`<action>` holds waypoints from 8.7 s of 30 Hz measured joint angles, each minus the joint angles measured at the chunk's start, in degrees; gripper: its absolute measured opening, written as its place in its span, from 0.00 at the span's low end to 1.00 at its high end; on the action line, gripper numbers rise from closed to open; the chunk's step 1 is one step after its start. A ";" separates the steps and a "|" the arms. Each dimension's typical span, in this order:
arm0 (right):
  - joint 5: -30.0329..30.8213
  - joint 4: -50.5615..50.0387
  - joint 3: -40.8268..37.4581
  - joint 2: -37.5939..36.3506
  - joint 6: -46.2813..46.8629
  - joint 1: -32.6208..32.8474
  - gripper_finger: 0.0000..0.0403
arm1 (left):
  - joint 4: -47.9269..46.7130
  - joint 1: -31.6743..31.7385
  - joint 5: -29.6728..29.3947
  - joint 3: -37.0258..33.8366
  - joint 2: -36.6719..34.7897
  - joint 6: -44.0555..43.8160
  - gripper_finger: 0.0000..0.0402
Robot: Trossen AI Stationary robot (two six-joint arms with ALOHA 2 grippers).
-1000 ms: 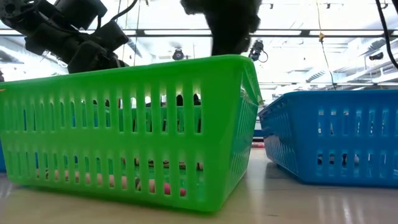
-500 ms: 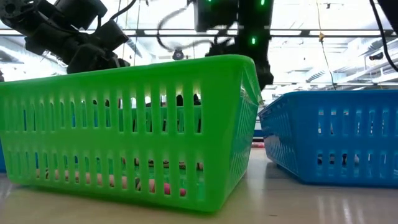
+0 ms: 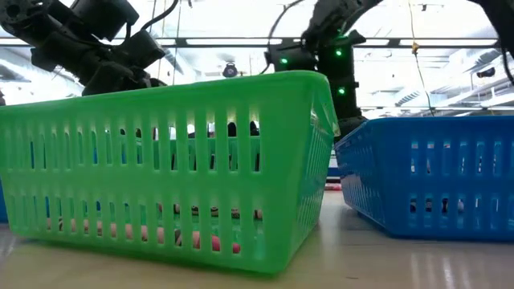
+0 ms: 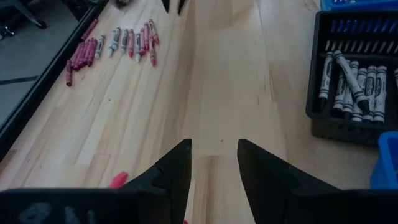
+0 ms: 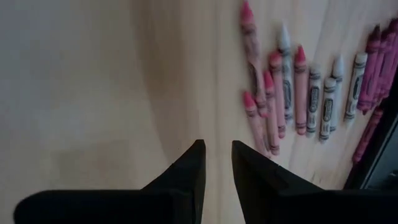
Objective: Sort crayons
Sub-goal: Put the pink crayon into the green bin
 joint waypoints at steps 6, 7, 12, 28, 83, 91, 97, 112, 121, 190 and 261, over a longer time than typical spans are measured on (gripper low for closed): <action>-7.65 11.30 -10.63 -7.70 -16.95 -6.03 0.21 | 0.15 0.00 0.00 0.00 0.00 -0.04 0.35; -8.28 13.21 -12.26 -8.60 -20.02 -6.80 0.21 | 0.14 0.00 0.00 0.00 0.00 -0.05 0.35; -8.62 19.47 -17.90 -10.11 -26.77 -10.73 0.22 | 0.21 0.00 0.00 0.00 0.00 -0.23 0.35; -8.35 22.74 -18.32 -7.98 -27.77 -15.74 0.29 | 0.45 0.37 -0.50 0.00 0.00 0.17 0.35; -30.18 19.54 -6.40 -7.72 -11.40 -9.97 0.03 | -0.97 0.66 -0.63 0.00 0.00 -0.22 0.35; -37.14 26.19 -6.04 -7.74 -2.45 -3.74 0.03 | -0.98 0.66 -0.63 0.00 0.00 -0.25 0.35; -41.25 31.13 -5.98 -7.78 3.73 1.19 0.03 | -0.97 0.66 -0.63 0.00 0.00 -0.26 0.35; -47.96 46.37 -5.96 -7.83 14.71 10.14 0.03 | -0.97 0.66 -0.63 0.00 0.00 -0.34 0.35; -47.38 53.24 -5.96 -7.85 20.91 15.30 0.03 | -0.97 0.63 -0.61 0.00 0.00 -2.13 0.35; -27.79 18.25 20.18 9.64 23.07 23.46 0.23 | -0.93 0.63 -0.61 0.02 -0.02 -4.28 0.35; -14.14 17.48 -0.41 7.42 -26.06 -11.54 0.22 | -3.24 0.63 -0.61 0.02 0.00 -3.39 0.35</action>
